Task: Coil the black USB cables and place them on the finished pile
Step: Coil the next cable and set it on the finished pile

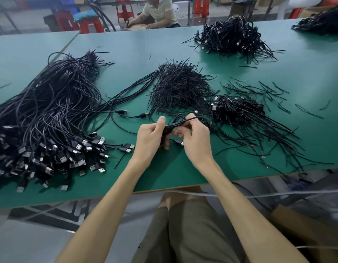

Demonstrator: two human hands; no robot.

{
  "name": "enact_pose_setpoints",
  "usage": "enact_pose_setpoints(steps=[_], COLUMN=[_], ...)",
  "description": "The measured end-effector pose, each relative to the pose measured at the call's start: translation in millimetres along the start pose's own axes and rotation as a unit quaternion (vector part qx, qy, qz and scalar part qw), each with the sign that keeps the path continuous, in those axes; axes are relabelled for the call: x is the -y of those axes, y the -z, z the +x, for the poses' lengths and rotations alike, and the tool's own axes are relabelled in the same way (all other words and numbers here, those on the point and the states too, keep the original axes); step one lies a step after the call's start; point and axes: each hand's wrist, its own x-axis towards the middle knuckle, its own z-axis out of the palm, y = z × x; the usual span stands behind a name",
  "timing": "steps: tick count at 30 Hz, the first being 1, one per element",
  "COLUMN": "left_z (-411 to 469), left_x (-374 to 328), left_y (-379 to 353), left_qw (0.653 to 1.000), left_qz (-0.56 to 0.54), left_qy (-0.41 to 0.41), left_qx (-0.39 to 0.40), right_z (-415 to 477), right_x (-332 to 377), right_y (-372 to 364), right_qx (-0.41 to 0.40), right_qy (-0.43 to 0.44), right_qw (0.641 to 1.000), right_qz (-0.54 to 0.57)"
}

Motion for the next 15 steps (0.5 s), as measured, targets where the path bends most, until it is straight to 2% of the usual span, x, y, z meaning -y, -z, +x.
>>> enact_pose_setpoints(steps=[5, 8, 11, 15], left_z=[3, 0, 0, 1], left_x=[1, -1, -9, -17], left_y=[-1, 6, 12, 17], left_qw=[1.000, 0.997, 0.979, 0.952], left_qz=[-0.012, 0.054, 0.145, 0.256], left_qy=[0.007, -0.005, -0.058, -0.141], left_qx=[0.002, 0.059, 0.129, 0.089], right_z=[4, 3, 3, 3], right_x=[-5, -3, -2, -5], right_y=[5, 3, 6, 12], right_qx=[-0.025, -0.025, -0.015, 0.007], right_qy=[-0.030, -0.039, -0.034, -0.050], right_qw=[0.999, 0.999, 0.998, 0.995], right_qz=[-0.010, 0.021, 0.045, 0.083])
